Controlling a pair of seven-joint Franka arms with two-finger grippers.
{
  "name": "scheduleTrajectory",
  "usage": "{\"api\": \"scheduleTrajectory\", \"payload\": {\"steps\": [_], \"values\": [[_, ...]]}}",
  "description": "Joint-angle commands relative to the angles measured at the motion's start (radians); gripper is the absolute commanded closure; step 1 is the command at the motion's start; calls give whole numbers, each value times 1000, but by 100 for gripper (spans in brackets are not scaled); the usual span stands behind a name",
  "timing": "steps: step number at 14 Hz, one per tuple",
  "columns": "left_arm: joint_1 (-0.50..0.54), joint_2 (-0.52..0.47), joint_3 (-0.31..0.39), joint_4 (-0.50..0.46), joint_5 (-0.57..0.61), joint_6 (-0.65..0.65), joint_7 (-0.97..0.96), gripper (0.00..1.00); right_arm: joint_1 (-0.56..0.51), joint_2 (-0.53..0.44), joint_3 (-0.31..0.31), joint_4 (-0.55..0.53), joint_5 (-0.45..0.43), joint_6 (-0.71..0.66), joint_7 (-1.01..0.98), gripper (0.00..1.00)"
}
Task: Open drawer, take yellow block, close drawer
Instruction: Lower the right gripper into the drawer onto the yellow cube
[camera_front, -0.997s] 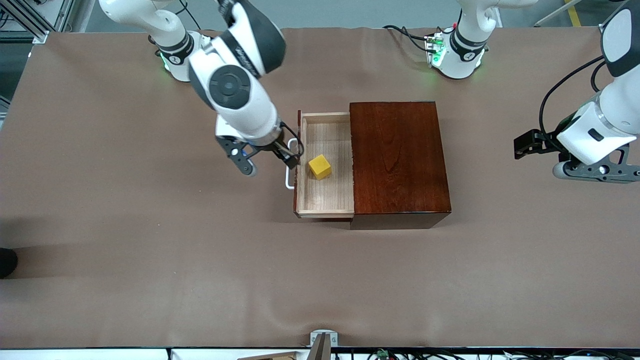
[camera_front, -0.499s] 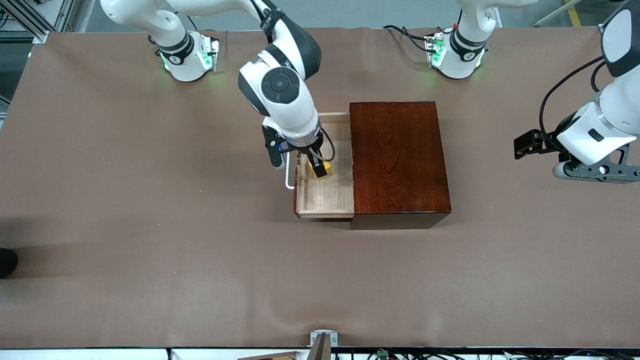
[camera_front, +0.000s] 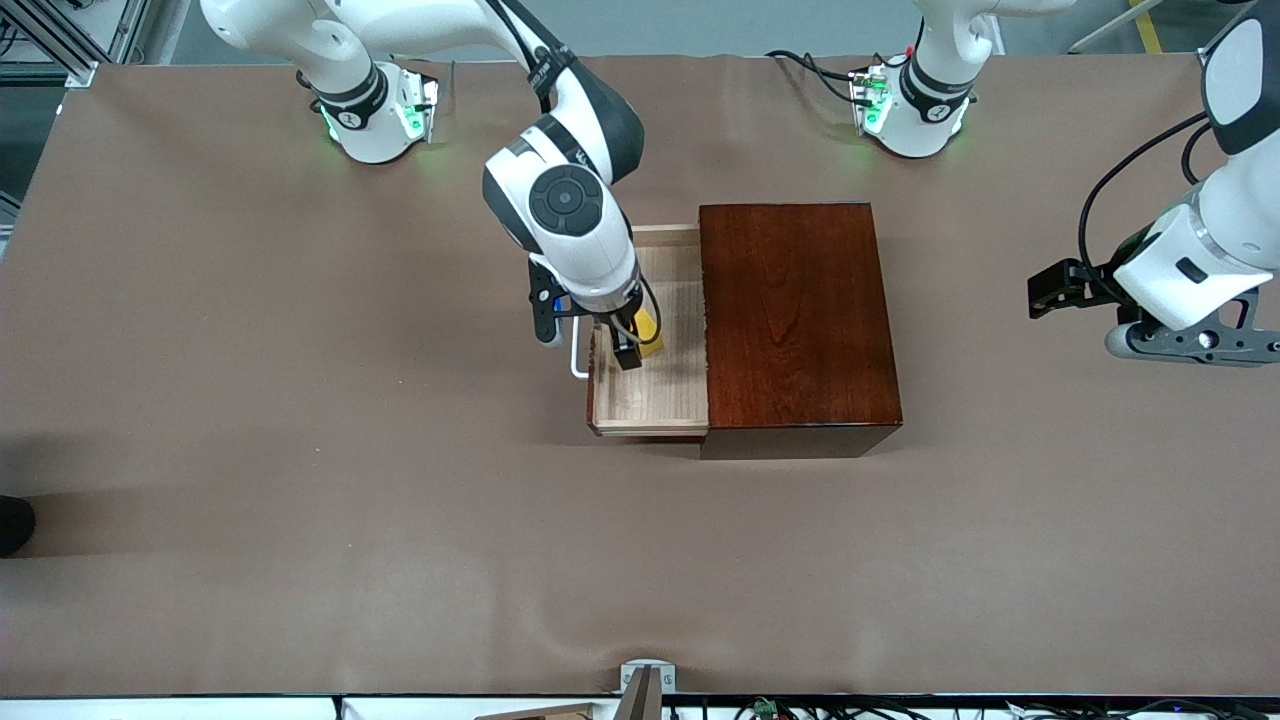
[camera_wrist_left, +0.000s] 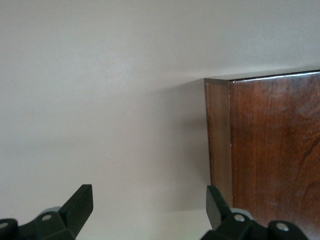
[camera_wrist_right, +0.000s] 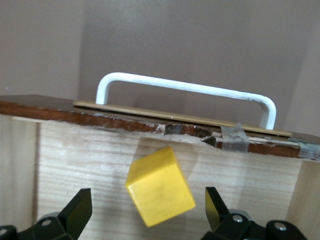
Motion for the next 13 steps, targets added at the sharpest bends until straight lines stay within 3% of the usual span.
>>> {"api": "scheduleTrajectory", "payload": {"steps": [1, 9, 10, 11, 12, 13], "values": [[9, -23, -4, -22, -19, 3, -9, 0, 35, 42, -1, 1, 4, 53, 49, 0], [9, -23, -4, -22, -19, 1, -9, 0, 64, 79, -2, -9, -3, 96, 97, 0], [9, -23, -4, -21, -19, 1, -9, 0, 61, 77, -2, -9, -5, 95, 95, 49], [9, -23, -4, -21, -20, 1, -9, 0, 53, 76, -4, -9, -5, 95, 95, 87], [9, -23, -4, -21, -20, 1, -9, 0, 49, 71, -4, -9, -5, 88, 95, 100], [9, -23, -4, -21, -20, 1, -9, 0, 43, 67, -5, -9, -5, 85, 94, 100]]}}
